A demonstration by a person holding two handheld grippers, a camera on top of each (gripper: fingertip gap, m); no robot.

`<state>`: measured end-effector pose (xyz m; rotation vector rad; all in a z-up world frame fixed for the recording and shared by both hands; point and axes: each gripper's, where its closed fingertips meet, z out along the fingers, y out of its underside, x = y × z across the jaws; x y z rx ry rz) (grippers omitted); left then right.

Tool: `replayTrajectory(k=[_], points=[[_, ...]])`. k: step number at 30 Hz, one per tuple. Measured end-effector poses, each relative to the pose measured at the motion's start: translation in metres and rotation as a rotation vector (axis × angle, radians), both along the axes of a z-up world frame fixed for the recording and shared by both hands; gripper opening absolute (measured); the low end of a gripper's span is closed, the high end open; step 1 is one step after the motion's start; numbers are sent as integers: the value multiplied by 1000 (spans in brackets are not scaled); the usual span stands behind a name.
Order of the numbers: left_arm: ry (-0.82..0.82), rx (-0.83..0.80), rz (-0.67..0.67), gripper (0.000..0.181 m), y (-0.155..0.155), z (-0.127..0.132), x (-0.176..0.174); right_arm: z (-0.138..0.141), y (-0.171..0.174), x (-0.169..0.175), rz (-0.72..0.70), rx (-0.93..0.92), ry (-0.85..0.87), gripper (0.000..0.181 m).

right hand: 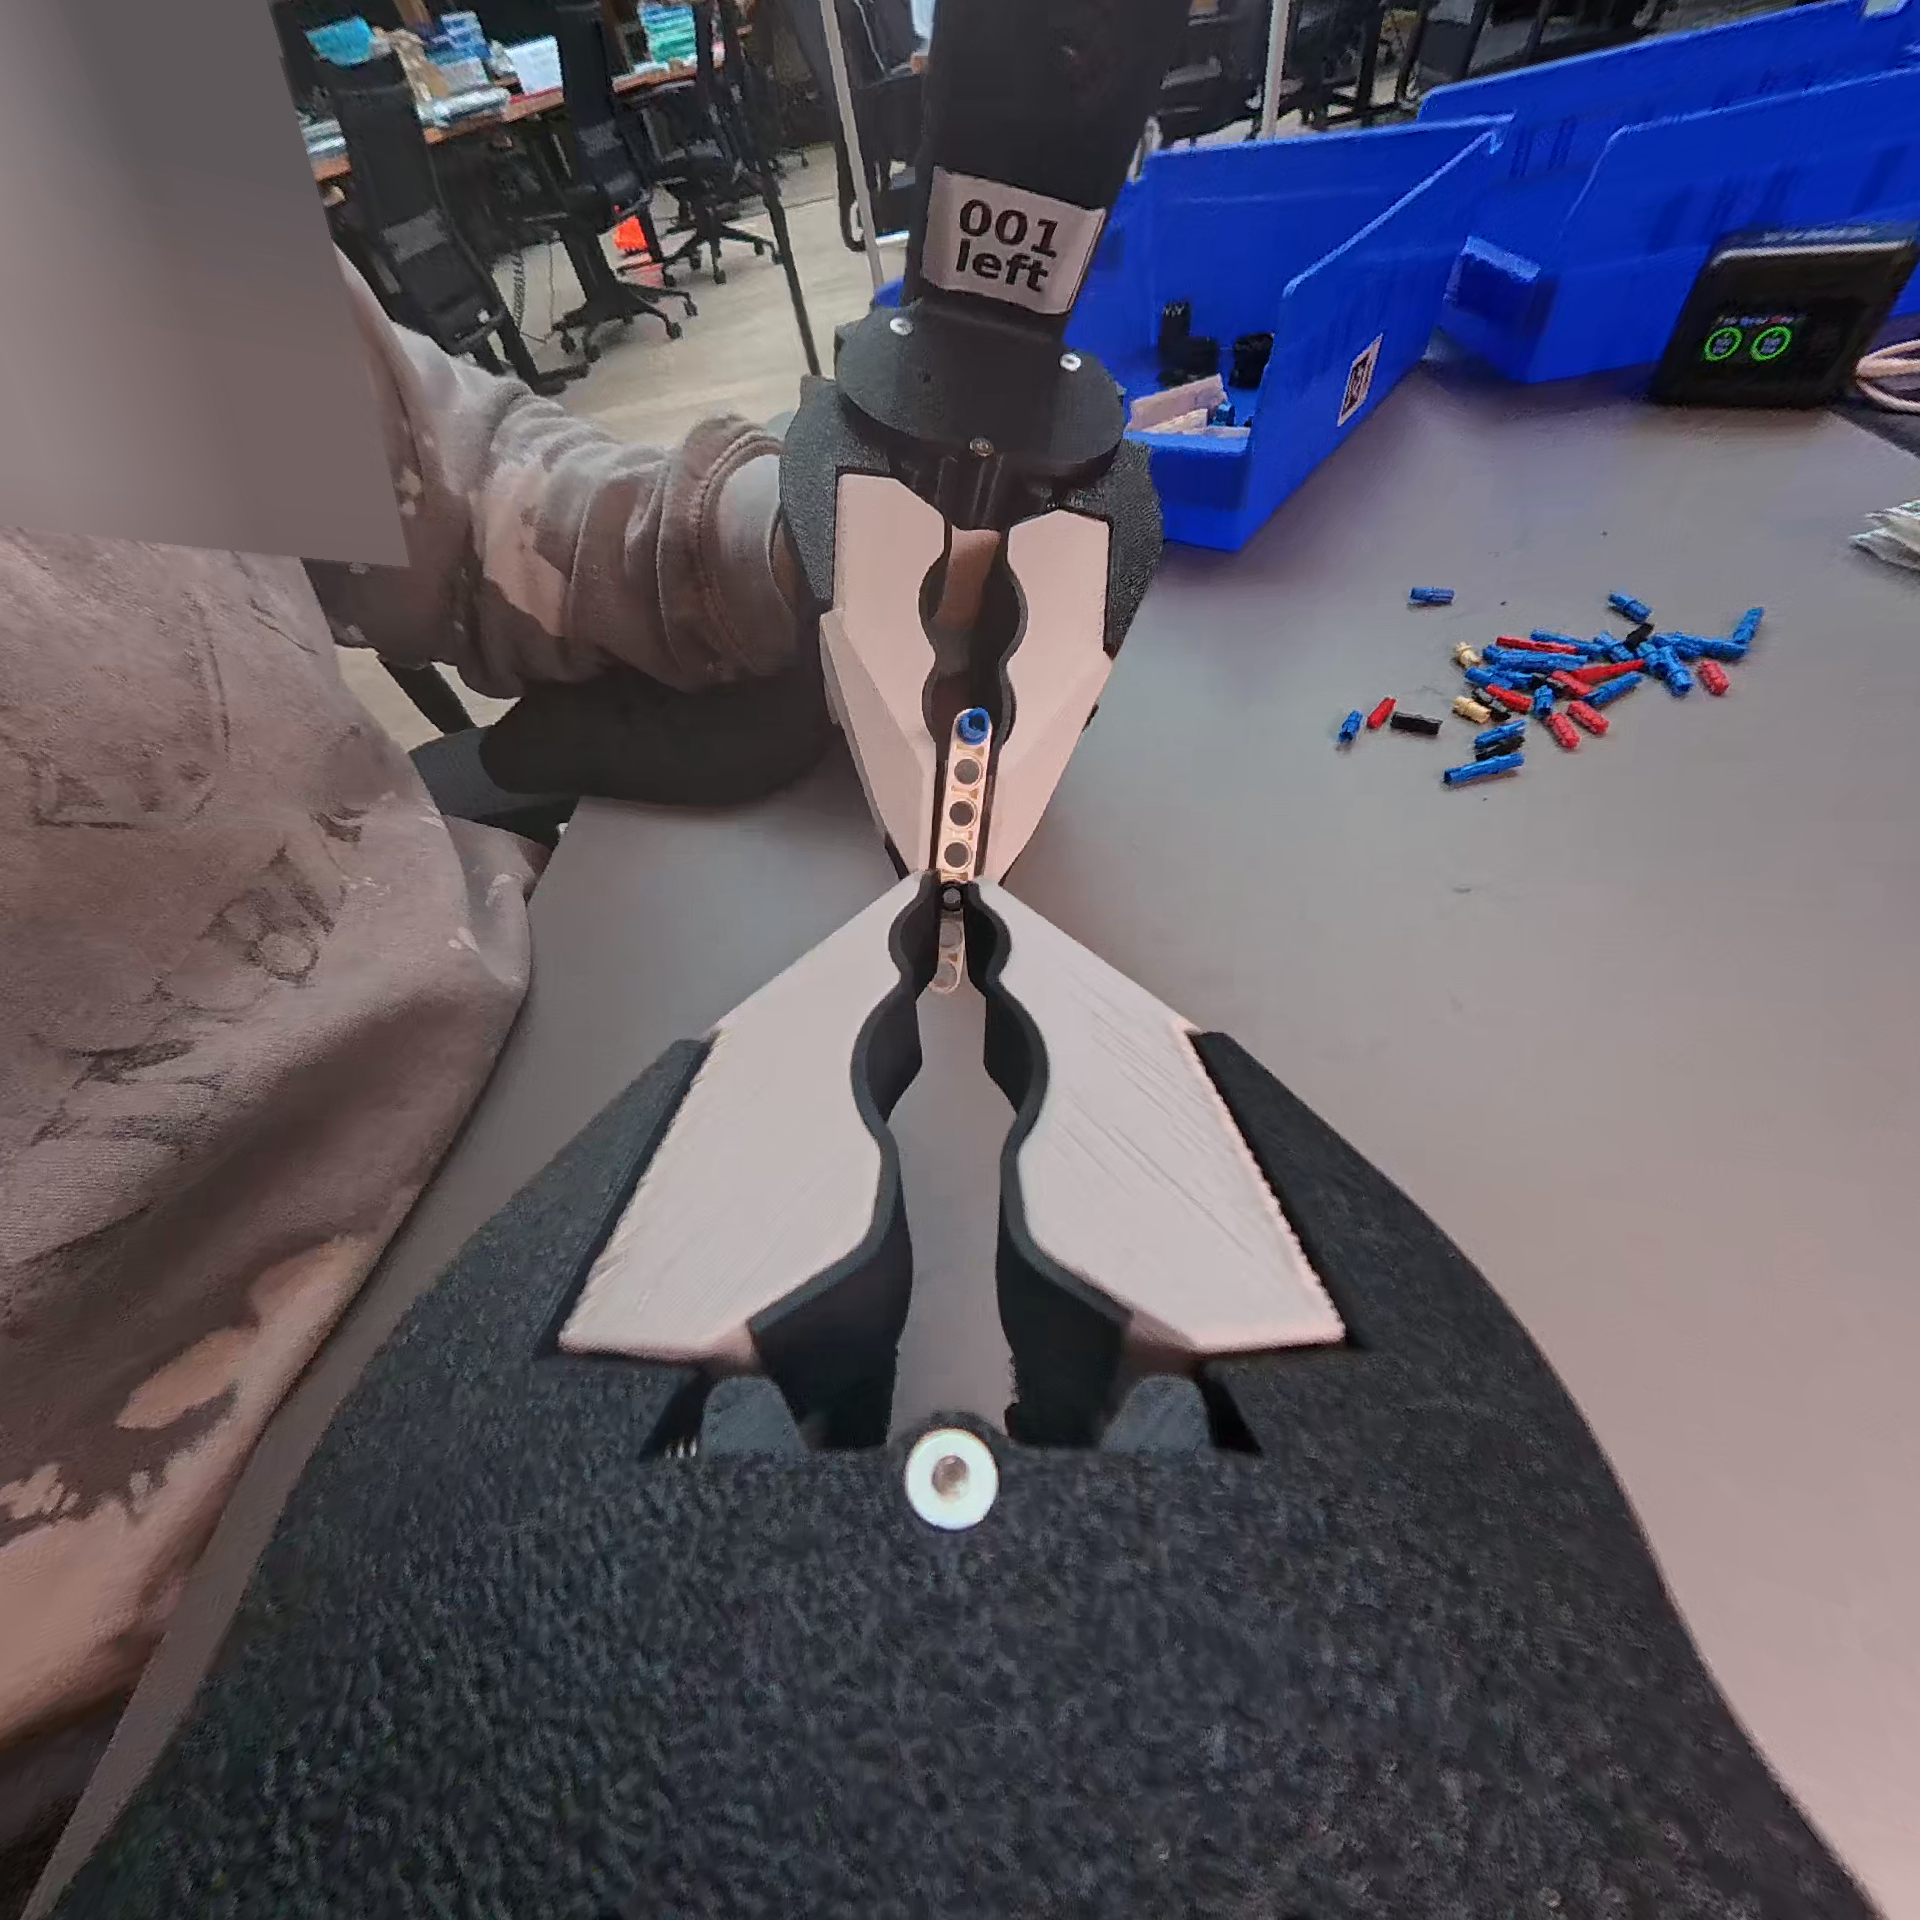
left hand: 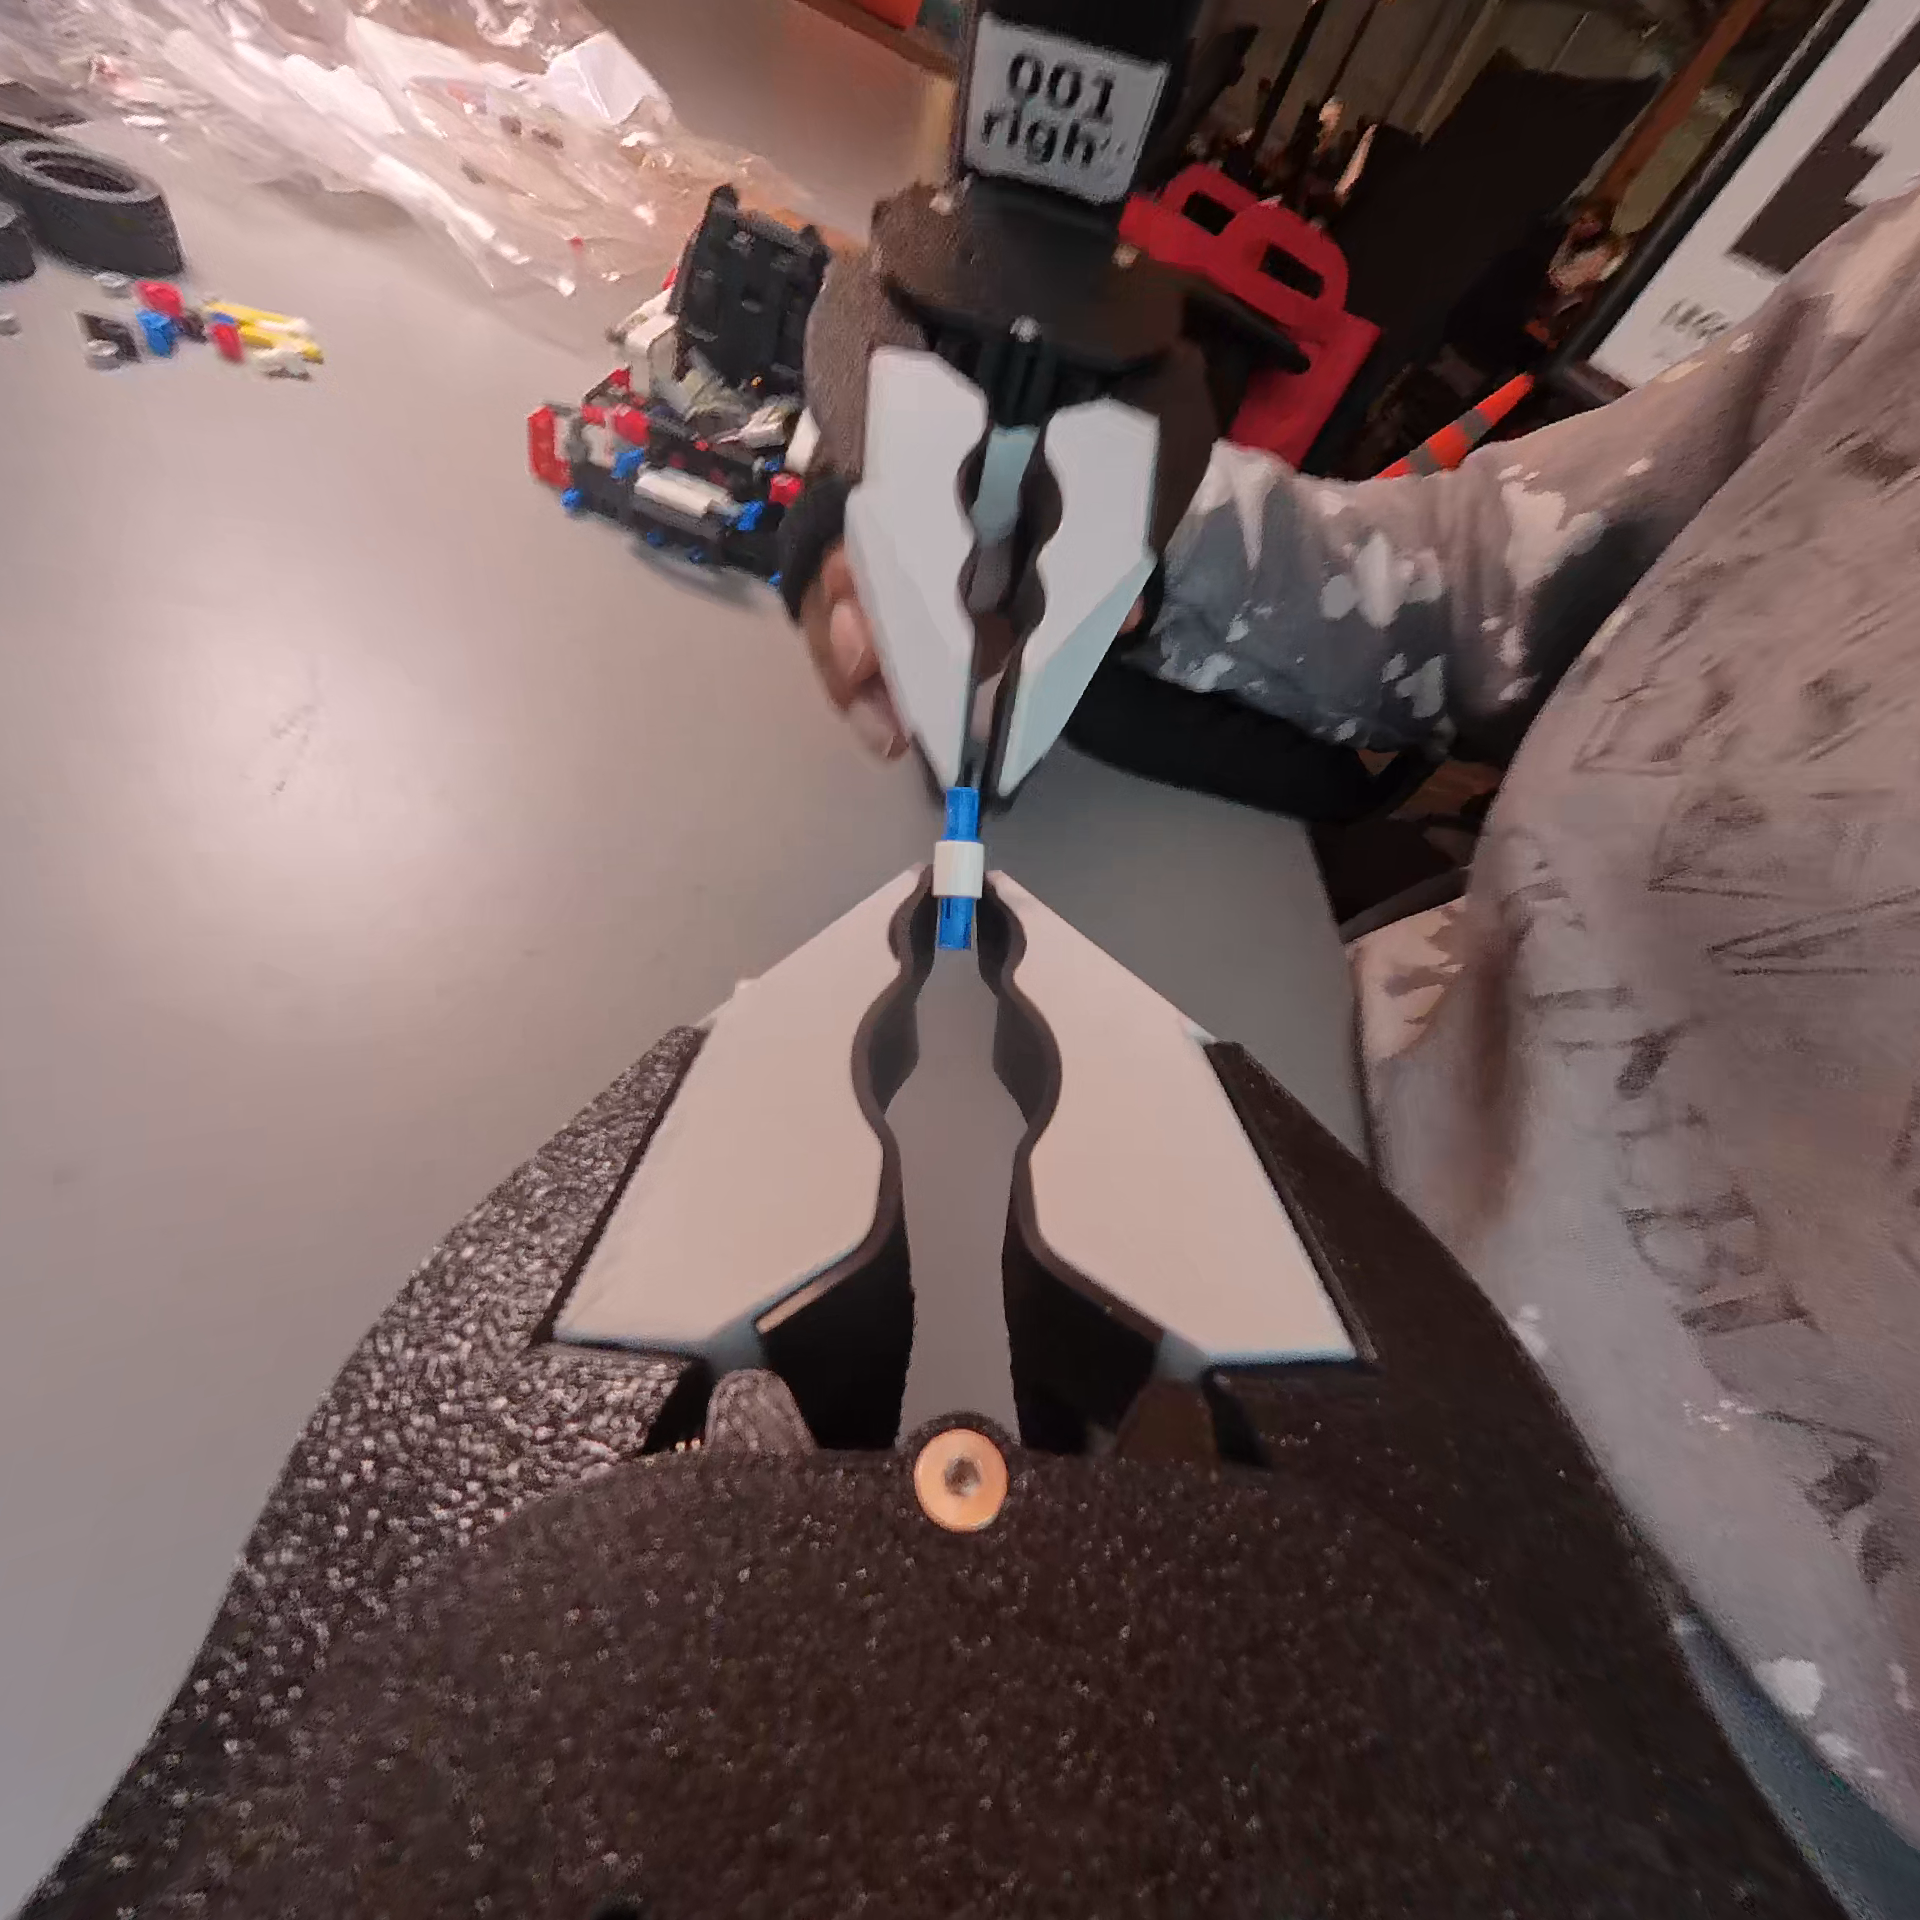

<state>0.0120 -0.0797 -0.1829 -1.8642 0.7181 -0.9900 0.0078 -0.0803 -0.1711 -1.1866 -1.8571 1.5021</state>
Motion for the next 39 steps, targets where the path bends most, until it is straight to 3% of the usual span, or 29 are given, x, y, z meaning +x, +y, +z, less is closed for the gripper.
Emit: replayTrajectory(k=[2, 4, 6, 11, 19, 22, 29, 39], points=[[127, -14, 63, 6, 5, -21, -23, 38, 22, 9, -46, -125, 124, 2], [33, -53, 99, 5, 8, -13, -37, 58, 52, 20, -142, -82, 181, 2], [12, -39, 160, 5, 19, -8, -47, 39, 61, 18, -200, 9, 105, 3], [15, -80, 194, 6, 24, -19, -49, -41, 52, 3, -207, 261, -172, 3], [31, -86, 178, 6, 22, -22, -44, -86, 64, 7, -243, 478, -351, 10], [52, -85, 152, 6, 19, -24, -39, -76, 61, 5, -247, 425, -316, 15], [116, -59, 49, 6, 7, -29, -15, -7, 18, -13, -147, 63, -33, 13], [161, -39, -27, 5, -4, -32, 5, -11, -6, -14, -55, 18, -44, 4]])
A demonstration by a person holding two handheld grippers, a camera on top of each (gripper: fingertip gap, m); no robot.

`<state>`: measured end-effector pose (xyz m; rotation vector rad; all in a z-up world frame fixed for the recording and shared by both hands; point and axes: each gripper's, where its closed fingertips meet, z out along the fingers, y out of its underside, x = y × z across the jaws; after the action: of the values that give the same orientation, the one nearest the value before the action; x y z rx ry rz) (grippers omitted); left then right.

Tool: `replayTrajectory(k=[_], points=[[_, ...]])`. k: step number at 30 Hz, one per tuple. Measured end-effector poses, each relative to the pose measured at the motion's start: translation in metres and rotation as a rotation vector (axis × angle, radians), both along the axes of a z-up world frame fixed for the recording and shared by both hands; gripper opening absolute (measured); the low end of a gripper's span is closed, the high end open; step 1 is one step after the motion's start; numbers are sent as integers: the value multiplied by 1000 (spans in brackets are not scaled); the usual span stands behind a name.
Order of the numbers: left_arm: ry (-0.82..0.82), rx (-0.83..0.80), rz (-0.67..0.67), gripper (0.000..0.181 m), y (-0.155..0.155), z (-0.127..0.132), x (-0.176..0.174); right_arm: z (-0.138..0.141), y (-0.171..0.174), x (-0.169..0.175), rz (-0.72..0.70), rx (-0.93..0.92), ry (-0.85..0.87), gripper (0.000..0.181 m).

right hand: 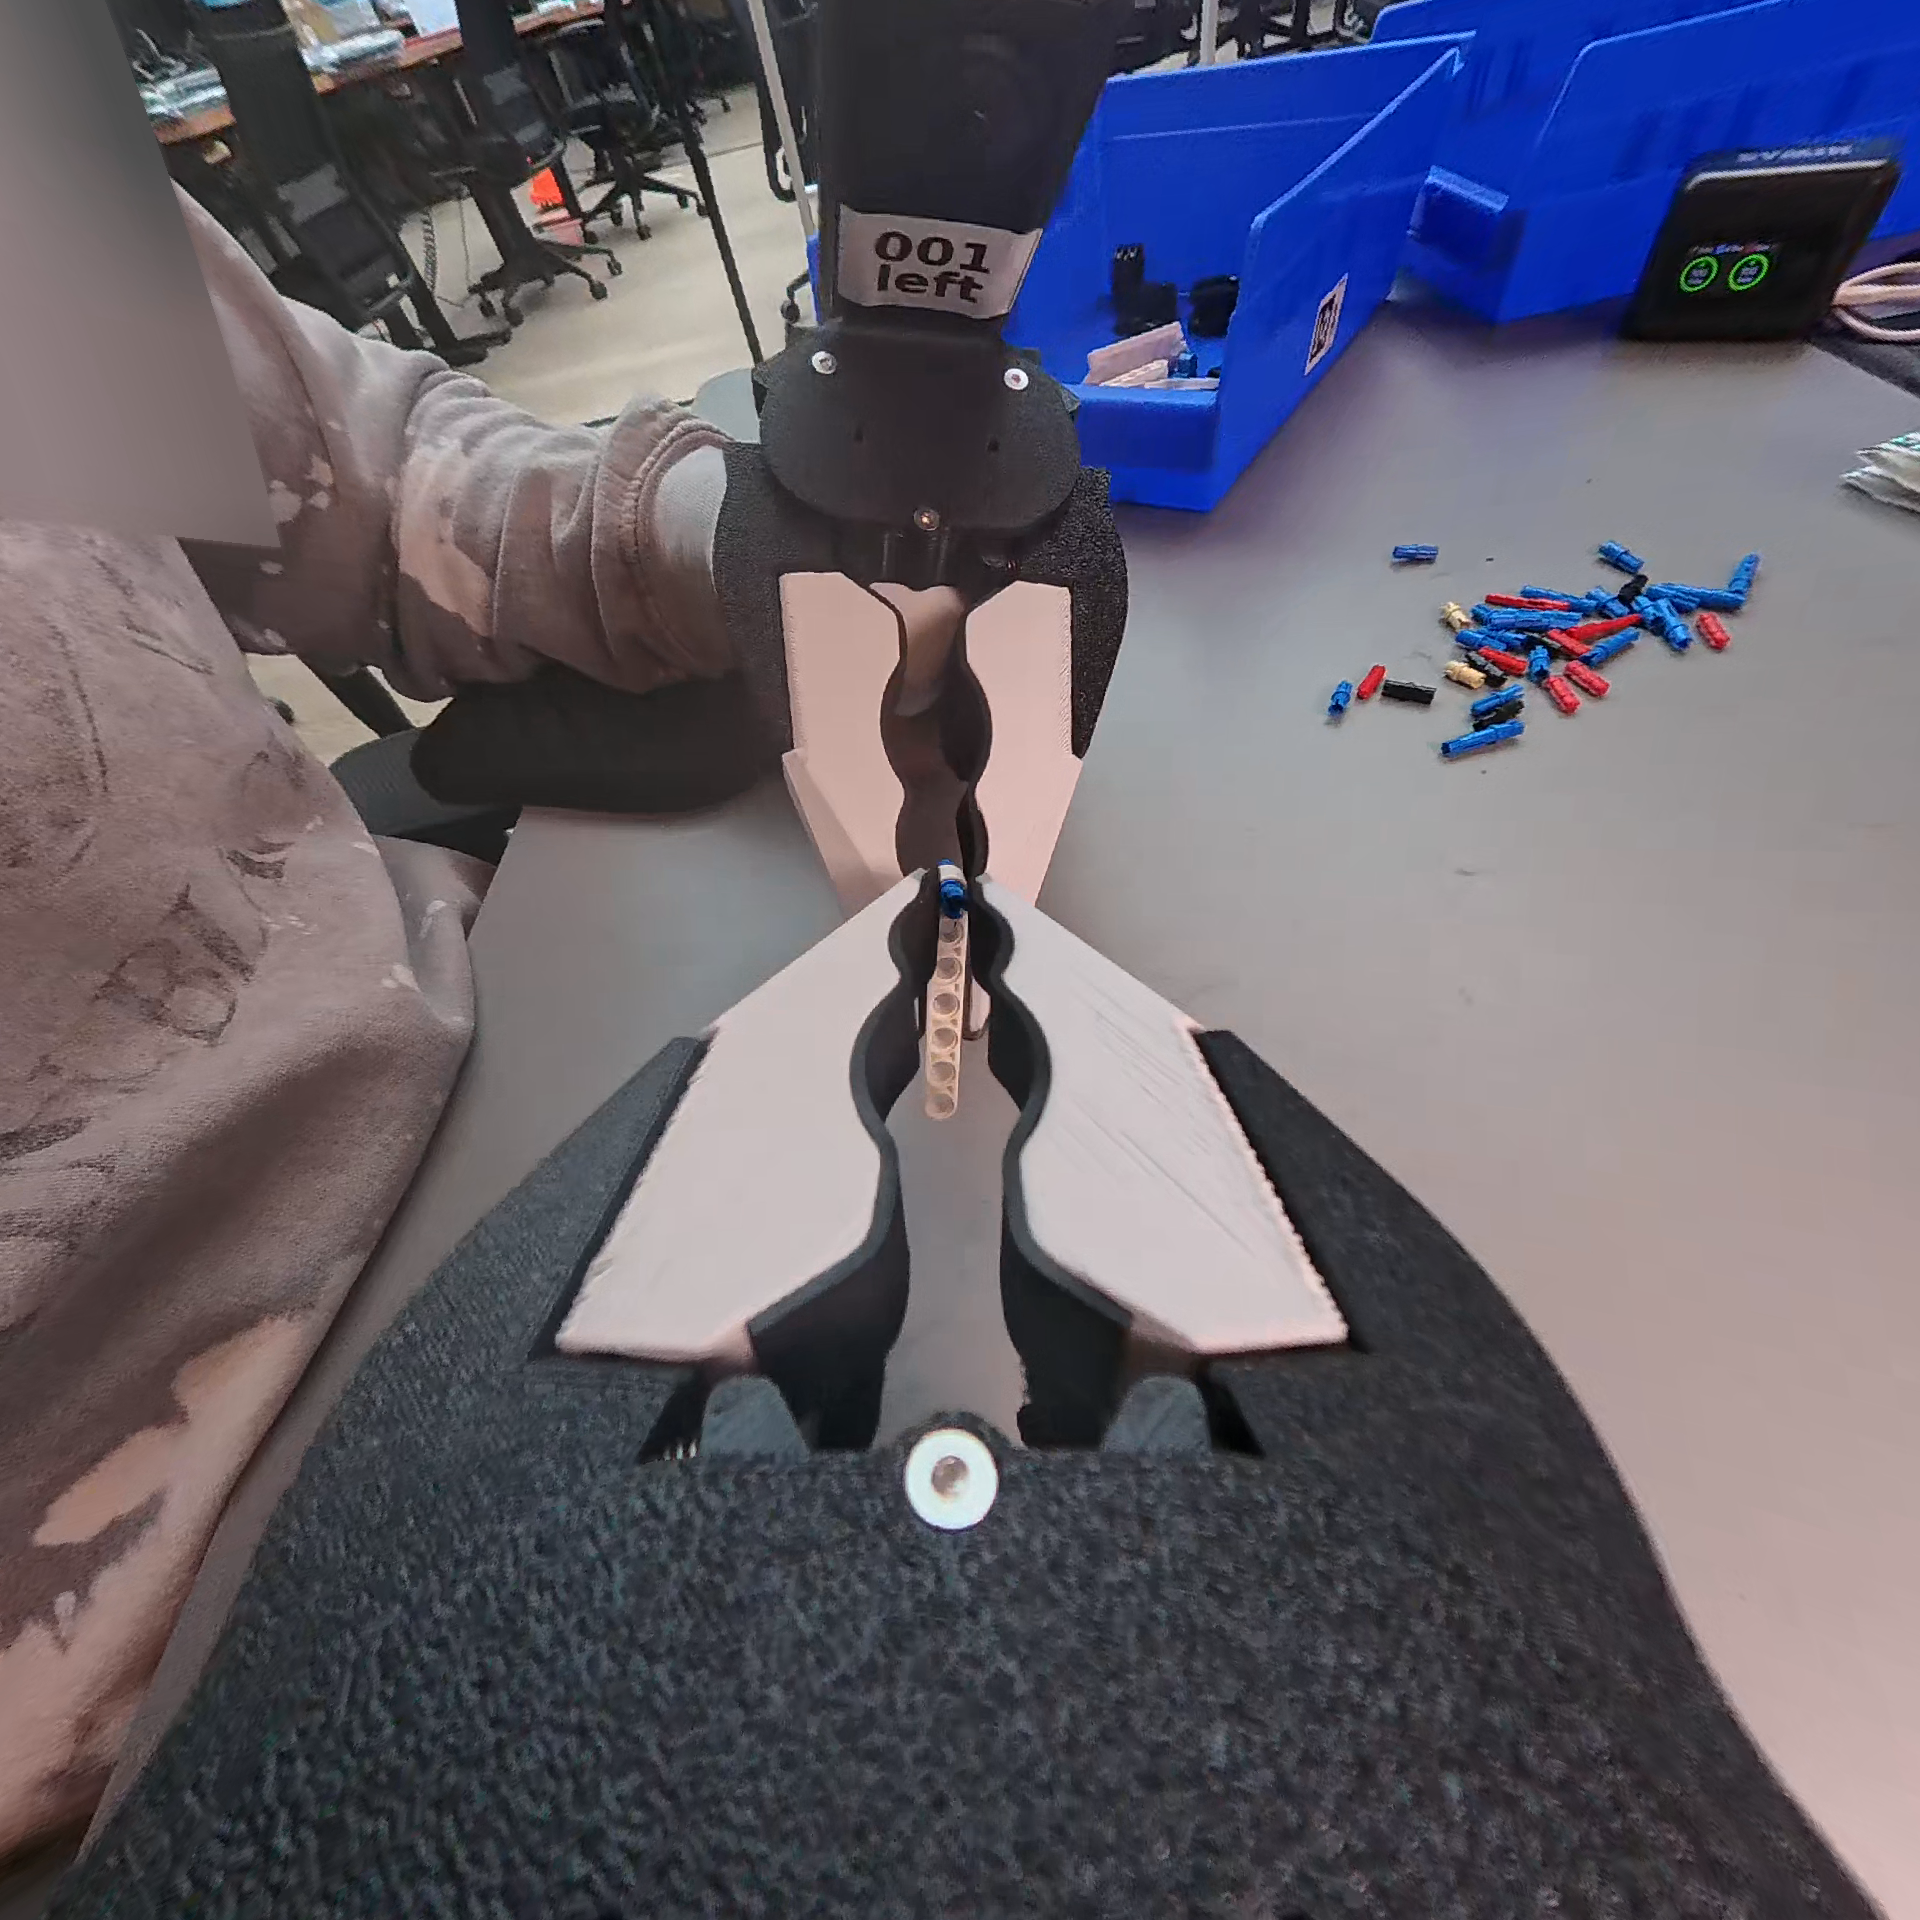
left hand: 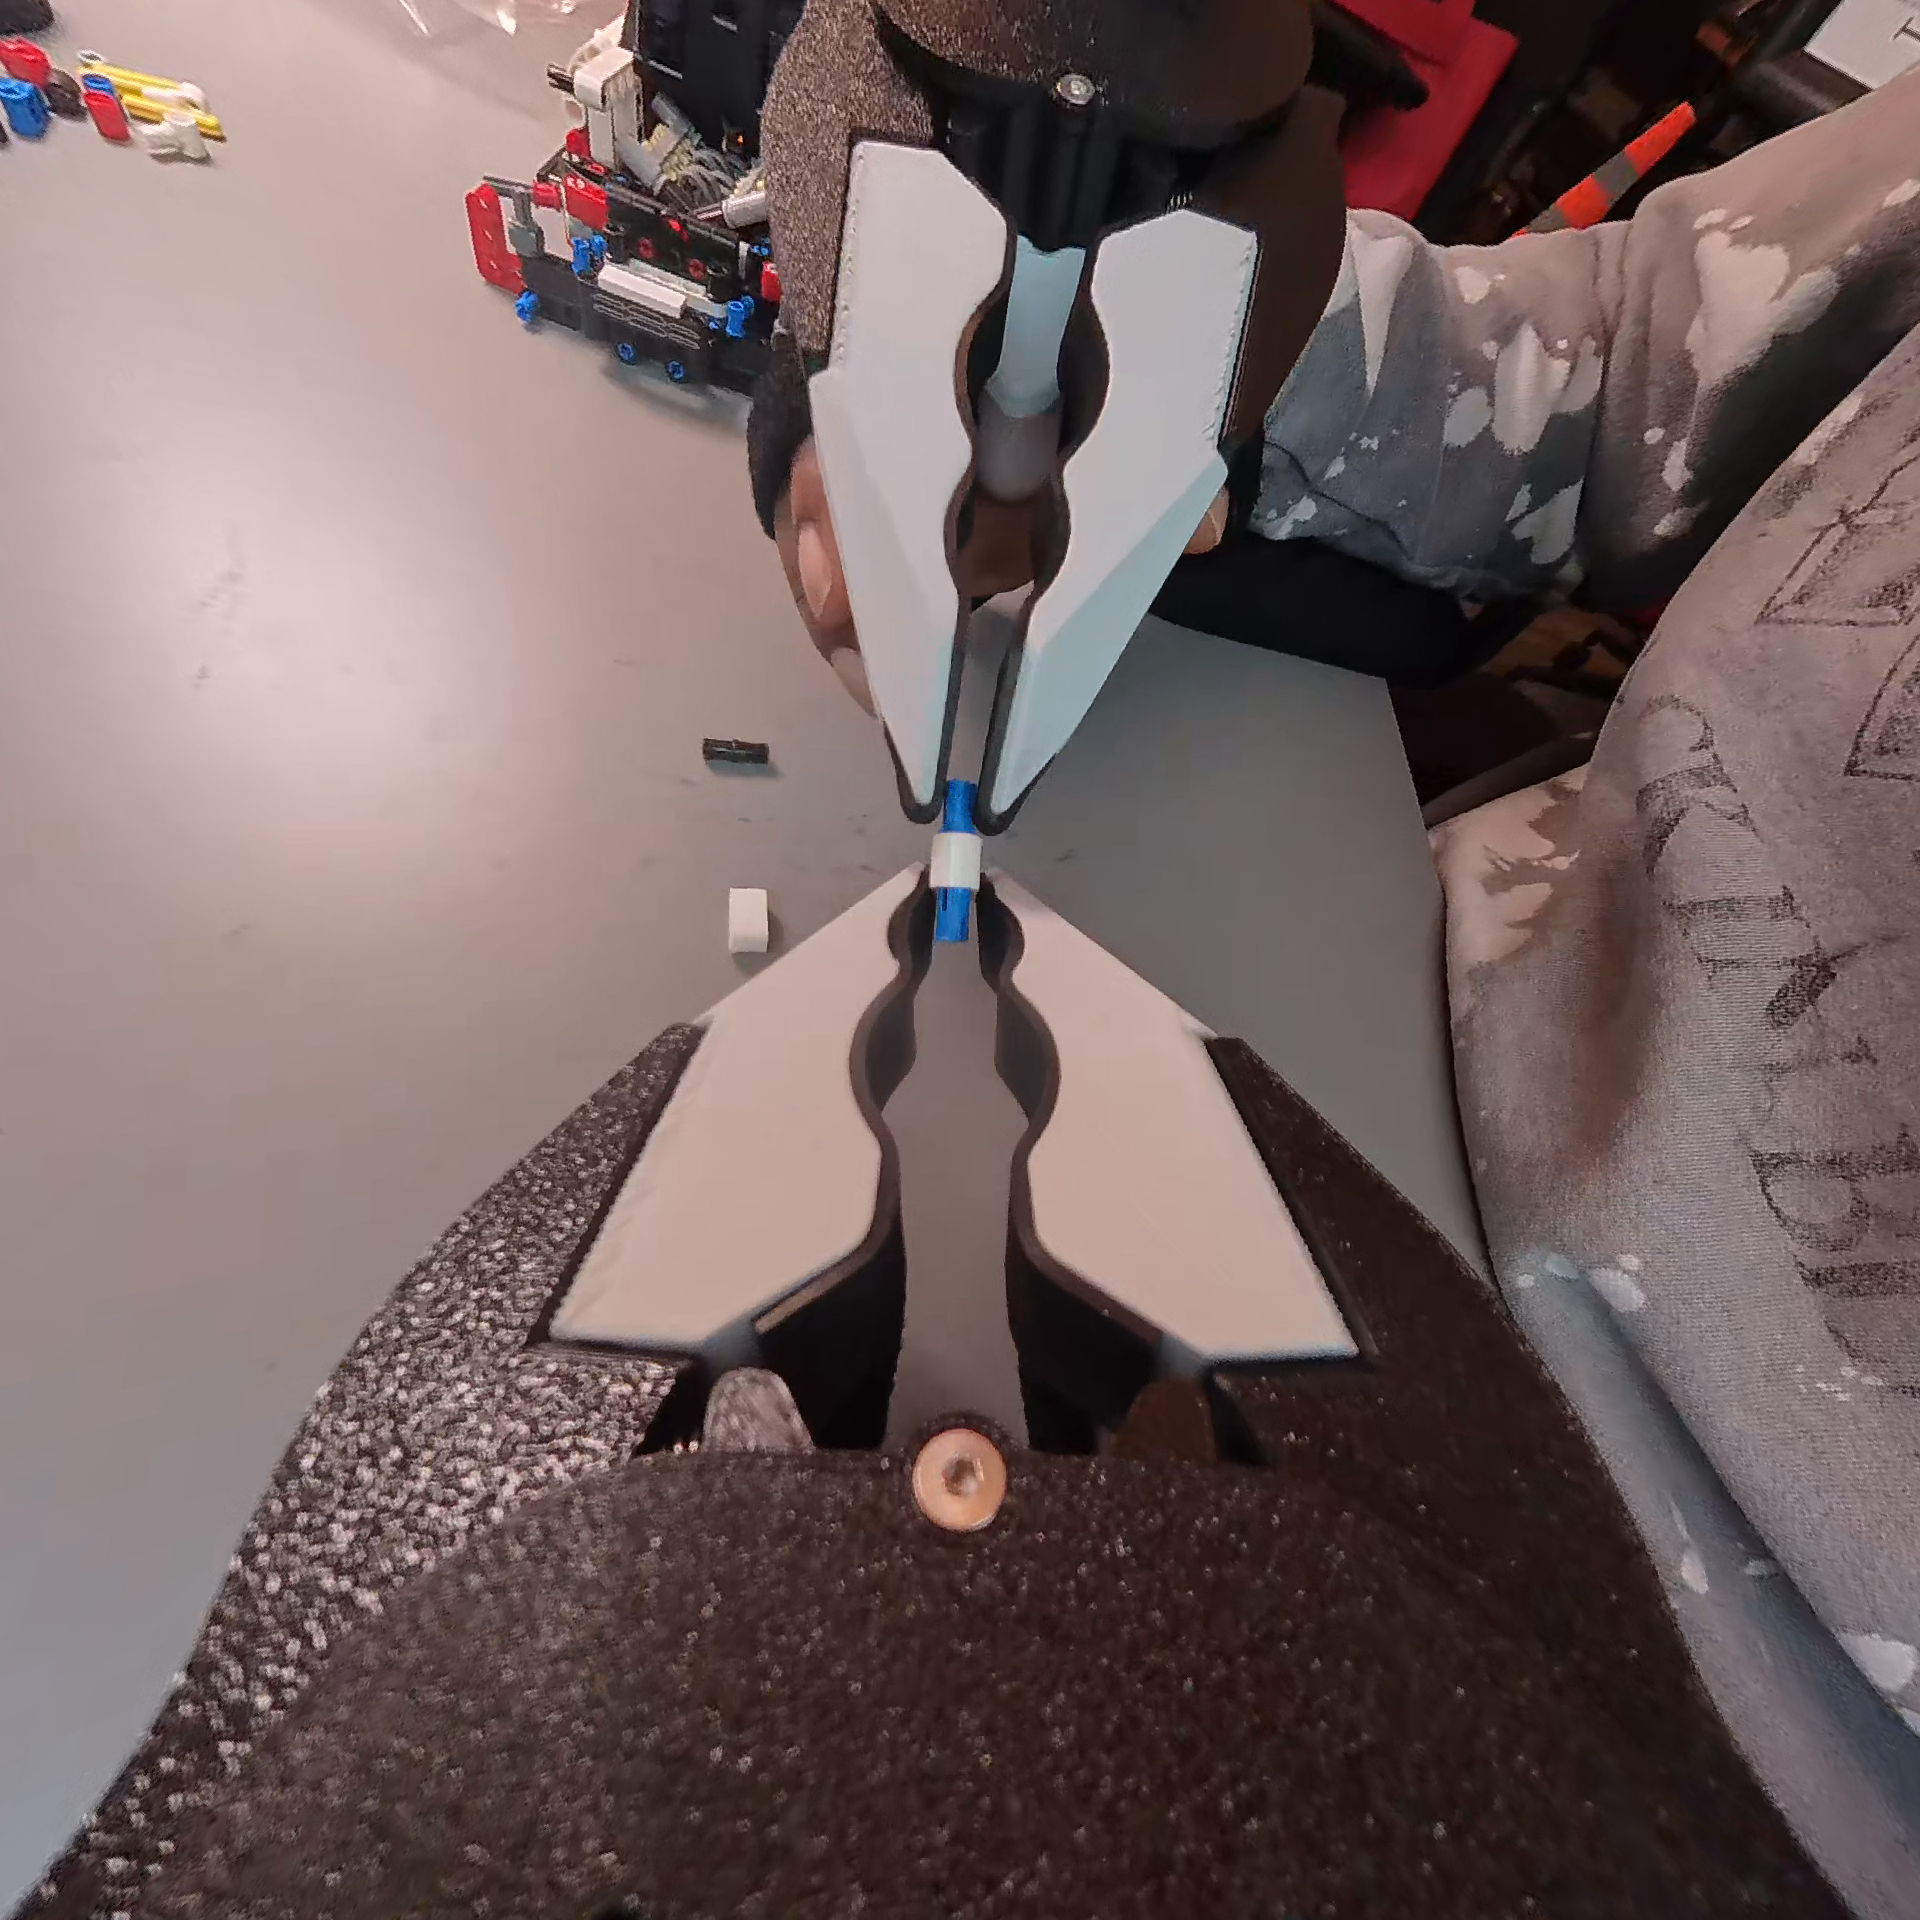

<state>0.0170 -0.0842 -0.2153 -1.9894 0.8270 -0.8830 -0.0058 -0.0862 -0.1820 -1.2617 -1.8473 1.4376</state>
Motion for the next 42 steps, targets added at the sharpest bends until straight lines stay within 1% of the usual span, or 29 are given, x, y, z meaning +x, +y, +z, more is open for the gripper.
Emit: replayTrajectory(k=[12, 13, 15, 16, 19, 22, 26, 31, 33, 38, 39, 40, 41, 42], points=[[-6, 1, -7, 6, -2, 1, 1, -1, -3, 2, 21, -19, -7, 3], [-15, 4, -3, 8, -1, 2, 0, 0, -2, 2, 21, -19, -2, 3], [-65, 14, 12, 18, 1, 10, -1, 0, 0, 2, 11, -12, 3, 3], [-94, 18, 18, 18, 2, 15, -2, 1, 1, 2, 7, -11, 5, 3], [-132, 38, 25, 7, 3, 23, -5, 2, 1, 2, 9, -22, 11, 3], [-106, 72, 27, 6, 2, 25, -6, 4, 1, 2, 14, -19, 23, 3], [-215, 115, 48, 5, 4, 50, -9, 22, 6, 6, 25, -34, 100, 2], [-281, 166, 60, 5, 6, 69, -6, 39, 8, 12, 43, -77, 157, 2], [-311, 181, 80, 5, 7, 74, -8, 43, 11, 11, 31, -75, 169, 2], [-390, 228, 129, 5, 9, 88, -14, 49, 13, 12, 26, -156, 186, 2], [-479, 269, 175, 4, 11, 105, -28, 44, 16, 15, 31, -154, 165, 2], [-571, 307, 230, 3, 12, 125, -51, 29, 24, 17, 0, -106, 118, 2], [-587, 362, 276, 3, 12, 136, -71, 19, 32, 19, -21, -103, 88, 2], [-540, 392, 305, 3, 11, 137, -81, 15, 38, 20, -36, -118, 63, 2]])
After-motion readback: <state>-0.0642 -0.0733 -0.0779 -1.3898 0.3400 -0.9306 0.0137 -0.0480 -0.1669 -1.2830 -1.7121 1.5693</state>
